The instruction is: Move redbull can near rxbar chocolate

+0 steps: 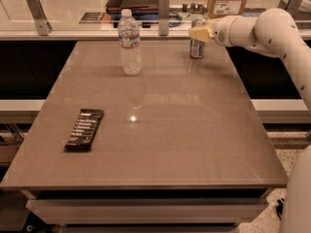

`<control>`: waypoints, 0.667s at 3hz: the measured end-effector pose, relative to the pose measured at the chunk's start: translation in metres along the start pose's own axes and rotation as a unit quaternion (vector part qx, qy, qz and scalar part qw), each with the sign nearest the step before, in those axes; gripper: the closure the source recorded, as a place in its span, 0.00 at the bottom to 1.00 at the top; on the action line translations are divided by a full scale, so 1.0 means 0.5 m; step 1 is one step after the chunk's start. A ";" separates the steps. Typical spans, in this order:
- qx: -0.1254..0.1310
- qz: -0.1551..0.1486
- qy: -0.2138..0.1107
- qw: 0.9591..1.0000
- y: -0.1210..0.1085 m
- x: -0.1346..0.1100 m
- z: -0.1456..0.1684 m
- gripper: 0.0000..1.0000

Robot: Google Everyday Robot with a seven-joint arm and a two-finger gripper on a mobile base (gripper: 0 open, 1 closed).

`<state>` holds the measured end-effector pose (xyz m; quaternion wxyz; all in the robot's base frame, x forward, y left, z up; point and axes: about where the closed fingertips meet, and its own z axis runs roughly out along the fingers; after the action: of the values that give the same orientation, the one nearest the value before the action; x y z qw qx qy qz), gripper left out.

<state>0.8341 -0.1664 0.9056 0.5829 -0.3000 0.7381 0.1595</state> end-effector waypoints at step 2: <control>-0.002 0.000 0.000 1.000 0.004 0.001 0.005 1.00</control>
Offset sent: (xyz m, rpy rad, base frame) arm 0.0006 0.0028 -0.0015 0.0006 0.0019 0.0036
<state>0.8348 -0.1633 0.9039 0.5819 -0.3011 0.7381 0.1612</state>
